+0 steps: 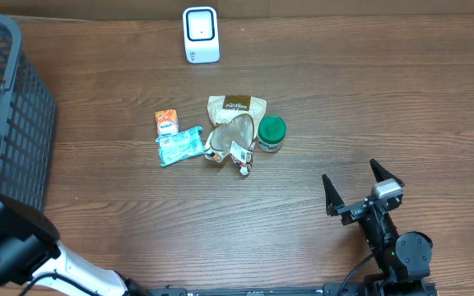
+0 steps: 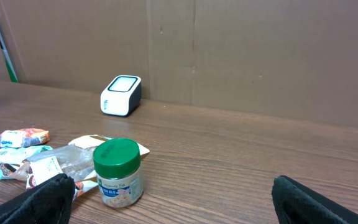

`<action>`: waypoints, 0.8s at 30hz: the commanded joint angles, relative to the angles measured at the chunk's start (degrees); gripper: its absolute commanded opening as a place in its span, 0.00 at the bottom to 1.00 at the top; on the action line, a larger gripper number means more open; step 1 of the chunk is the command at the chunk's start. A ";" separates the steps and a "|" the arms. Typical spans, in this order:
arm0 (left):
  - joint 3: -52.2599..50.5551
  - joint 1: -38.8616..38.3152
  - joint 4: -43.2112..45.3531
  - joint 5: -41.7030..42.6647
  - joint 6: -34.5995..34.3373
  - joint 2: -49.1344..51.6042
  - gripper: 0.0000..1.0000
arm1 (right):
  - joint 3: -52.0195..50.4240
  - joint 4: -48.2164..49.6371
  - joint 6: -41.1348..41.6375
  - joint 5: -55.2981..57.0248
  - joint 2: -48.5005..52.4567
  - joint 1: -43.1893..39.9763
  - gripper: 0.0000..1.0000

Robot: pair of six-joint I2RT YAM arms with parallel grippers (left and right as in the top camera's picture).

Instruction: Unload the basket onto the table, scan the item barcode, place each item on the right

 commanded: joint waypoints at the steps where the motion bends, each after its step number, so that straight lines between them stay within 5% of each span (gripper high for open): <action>1: -2.86 0.02 2.64 -1.22 5.18 4.90 0.73 | -0.59 0.26 0.09 0.15 -0.35 -0.37 1.00; 24: -3.17 -0.42 17.00 -3.58 14.56 20.44 0.66 | -0.59 0.28 0.11 0.13 -0.35 -0.37 1.00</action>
